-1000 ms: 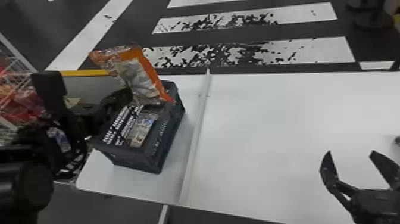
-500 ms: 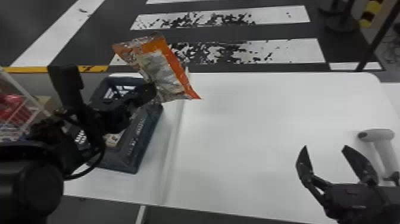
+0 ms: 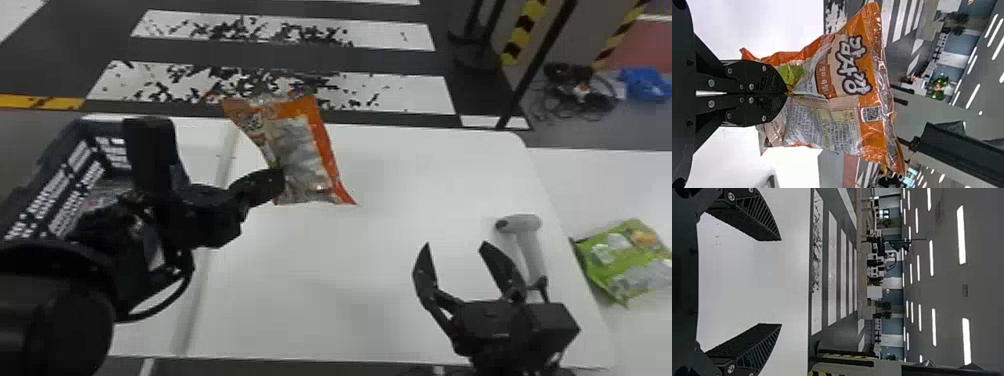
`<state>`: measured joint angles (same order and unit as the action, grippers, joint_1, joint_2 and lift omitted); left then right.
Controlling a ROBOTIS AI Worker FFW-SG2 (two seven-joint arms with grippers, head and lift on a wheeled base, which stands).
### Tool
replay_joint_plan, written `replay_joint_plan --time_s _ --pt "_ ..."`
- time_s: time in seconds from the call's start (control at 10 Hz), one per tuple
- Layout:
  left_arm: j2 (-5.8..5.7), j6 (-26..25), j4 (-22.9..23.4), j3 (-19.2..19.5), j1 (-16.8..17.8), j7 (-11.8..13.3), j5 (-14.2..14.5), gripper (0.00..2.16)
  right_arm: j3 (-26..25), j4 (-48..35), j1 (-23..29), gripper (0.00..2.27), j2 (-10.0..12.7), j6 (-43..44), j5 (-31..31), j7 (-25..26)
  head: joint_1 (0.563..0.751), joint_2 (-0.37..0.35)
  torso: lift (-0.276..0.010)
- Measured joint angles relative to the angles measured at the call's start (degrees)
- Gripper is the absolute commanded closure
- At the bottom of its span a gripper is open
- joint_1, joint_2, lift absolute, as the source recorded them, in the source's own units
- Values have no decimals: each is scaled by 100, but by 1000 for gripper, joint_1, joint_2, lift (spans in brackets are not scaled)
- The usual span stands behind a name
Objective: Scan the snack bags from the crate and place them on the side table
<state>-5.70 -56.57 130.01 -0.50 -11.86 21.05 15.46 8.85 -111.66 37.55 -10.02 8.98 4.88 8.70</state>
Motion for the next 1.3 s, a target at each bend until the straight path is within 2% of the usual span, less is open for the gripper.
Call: replay_joint_plan --time_s 0.3,0.5,0.7,0.8,0.9,1.0,1.1,1.3 --pt "123 -6 -508 -772 52 -312 48 2135 -102 -107 97 113 -3 3 4 26 695 -220 -81" --pt "212 -63 -970 -1063 133 -485 394 2135 -128 -133 108 113 -9 -7 5 26 695 -268 -81" --pt "298 -119 -1369 -1252 242 -773 551 2121 -149 -167 123 113 -12 -41 7 26 695 -303 -81" --pt "325 -111 -1645 -1367 340 -942 601 1862 -165 -171 130 113 -17 -48 22 26 695 -310 -81" --pt "355 -43 -1957 -1478 476 -1037 620 940 -172 -171 133 113 -18 -52 29 26 695 -320 -81" --pt "371 132 -2221 -1591 591 -1009 614 103 -175 -172 134 113 -18 -65 31 26 695 -332 -81" --pt "377 405 -2497 -1716 703 -983 587 19 -179 -172 132 113 -18 -81 31 26 695 -343 -81" --pt "400 709 -2829 -1784 871 -998 544 19 -189 -159 127 113 -18 -85 31 26 695 -343 -81"
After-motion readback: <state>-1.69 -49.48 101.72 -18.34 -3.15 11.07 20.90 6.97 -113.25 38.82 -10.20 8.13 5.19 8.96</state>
